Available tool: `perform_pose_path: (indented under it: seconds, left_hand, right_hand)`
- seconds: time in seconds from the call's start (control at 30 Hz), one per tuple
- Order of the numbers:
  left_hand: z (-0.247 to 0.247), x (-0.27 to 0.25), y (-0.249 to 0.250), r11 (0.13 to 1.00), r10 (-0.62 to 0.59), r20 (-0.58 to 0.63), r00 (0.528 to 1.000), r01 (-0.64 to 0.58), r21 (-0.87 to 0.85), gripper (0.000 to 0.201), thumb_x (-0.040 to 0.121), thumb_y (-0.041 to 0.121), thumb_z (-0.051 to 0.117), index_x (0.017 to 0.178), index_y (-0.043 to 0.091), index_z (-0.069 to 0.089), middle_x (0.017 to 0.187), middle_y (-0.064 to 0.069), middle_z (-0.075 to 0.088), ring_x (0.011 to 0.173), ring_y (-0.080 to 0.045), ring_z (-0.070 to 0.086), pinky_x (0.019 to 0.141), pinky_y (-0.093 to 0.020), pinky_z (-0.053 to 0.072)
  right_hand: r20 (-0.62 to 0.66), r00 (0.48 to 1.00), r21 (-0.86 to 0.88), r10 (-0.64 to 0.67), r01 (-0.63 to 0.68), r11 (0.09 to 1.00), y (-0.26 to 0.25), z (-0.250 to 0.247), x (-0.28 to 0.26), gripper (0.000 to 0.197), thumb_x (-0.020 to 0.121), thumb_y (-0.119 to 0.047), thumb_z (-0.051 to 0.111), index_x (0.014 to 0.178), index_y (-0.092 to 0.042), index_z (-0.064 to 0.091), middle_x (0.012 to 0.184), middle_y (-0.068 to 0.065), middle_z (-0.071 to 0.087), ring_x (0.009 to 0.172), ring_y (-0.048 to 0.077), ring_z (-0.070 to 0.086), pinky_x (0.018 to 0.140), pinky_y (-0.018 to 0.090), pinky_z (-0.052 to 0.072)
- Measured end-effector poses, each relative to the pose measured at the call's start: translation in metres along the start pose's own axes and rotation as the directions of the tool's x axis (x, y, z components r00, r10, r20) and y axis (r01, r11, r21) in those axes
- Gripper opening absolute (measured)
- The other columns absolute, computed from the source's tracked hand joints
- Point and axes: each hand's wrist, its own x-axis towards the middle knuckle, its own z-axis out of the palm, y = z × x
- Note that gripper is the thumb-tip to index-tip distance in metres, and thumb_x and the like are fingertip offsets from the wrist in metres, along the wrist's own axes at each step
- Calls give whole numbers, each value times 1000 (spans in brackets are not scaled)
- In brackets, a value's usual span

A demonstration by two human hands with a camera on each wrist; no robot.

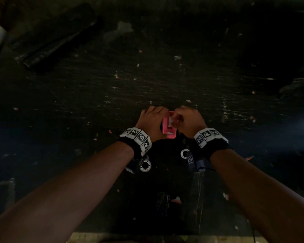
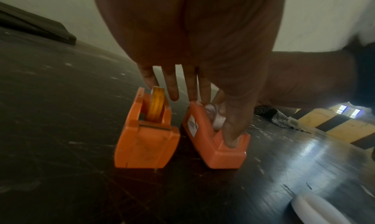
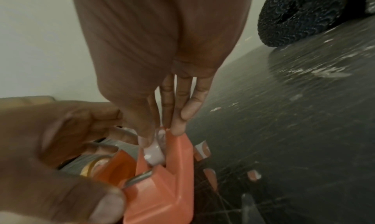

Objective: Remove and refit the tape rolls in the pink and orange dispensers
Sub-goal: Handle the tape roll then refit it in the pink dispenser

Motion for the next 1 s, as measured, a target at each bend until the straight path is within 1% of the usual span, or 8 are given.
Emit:
perform_pose_path:
  seconds: [0.1, 0.2, 0.3, 0.4, 0.6, 0.77, 0.87, 1.0]
  left_hand:
    - [-2, 1, 0, 1000, 7, 26, 1000, -7, 4, 93, 67, 59, 82, 144, 21, 47, 150, 0, 51, 136, -27, 47, 107, -48, 39]
    - [-1, 1, 0, 1000, 15, 26, 1000, -15, 14, 93, 67, 59, 82, 144, 22, 47, 151, 1, 50, 136, -27, 47, 107, -48, 39]
    - [-1, 1, 0, 1000, 23, 13, 1000, -23, 17, 91, 67, 60, 81, 143, 22, 48, 151, 1, 51, 135, -27, 48, 106, -47, 39]
    - [1, 0, -1, 999, 38, -7, 999, -38, 10, 89, 67, 65, 81, 140, 24, 51, 149, 2, 51, 131, -27, 50, 103, -47, 40]
    - [0, -1, -3, 997, 73, -20, 997, -73, 8, 87, 66, 68, 75, 139, 27, 52, 147, 2, 54, 129, -27, 53, 102, -45, 39]
    - [-3, -2, -4, 997, 81, -4, 997, -81, 1, 81, 66, 63, 81, 135, 29, 55, 148, 3, 53, 132, -26, 51, 102, -45, 40]
    - [-4, -2, -5, 997, 81, -6, 997, -81, -7, 76, 68, 61, 80, 133, 31, 56, 148, 4, 53, 131, -25, 51, 102, -43, 39]
    - [-4, -2, -6, 996, 84, -5, 996, -84, -10, 76, 67, 58, 83, 134, 32, 56, 148, 5, 53, 132, -25, 51, 101, -41, 38]
  right_hand:
    - [-28, 999, -24, -44, 43, 999, 2, 1, 2, 7, 85, -19, 76, 80, -15, 73, 92, 3, 67, 81, 22, 65, 77, 44, 57]
    - [3, 998, -89, -63, 63, 994, -1, 1, 0, 1, 87, -18, 72, 87, -18, 73, 99, 2, 68, 85, 23, 67, 78, 45, 57]
    - [23, 996, -155, -89, 92, 984, -3, 3, -2, 7, 89, -20, 68, 95, -18, 71, 107, 4, 66, 89, 26, 68, 78, 47, 57]
    - [34, 994, -176, -102, 107, 979, -4, 7, -5, 9, 91, -20, 64, 98, -15, 68, 108, 7, 64, 88, 31, 68, 77, 48, 56]
    - [6, 996, -137, -89, 89, 987, -4, 18, -20, 14, 94, -17, 63, 106, -12, 68, 114, 9, 67, 93, 29, 68, 80, 41, 54]
    - [-68, 992, -81, -105, 100, 992, -3, 32, -39, 10, 91, -11, 63, 99, -10, 68, 105, 9, 69, 88, 28, 68, 77, 44, 57]
    - [-105, 987, -36, -123, 120, 992, -2, 41, -52, 11, 90, -12, 64, 101, -14, 68, 104, 6, 70, 83, 24, 69, 75, 42, 58]
    - [-163, 975, -13, -151, 151, 988, -1, 53, -66, 11, 88, -7, 67, 96, -12, 71, 96, 6, 72, 75, 24, 68, 67, 41, 58]
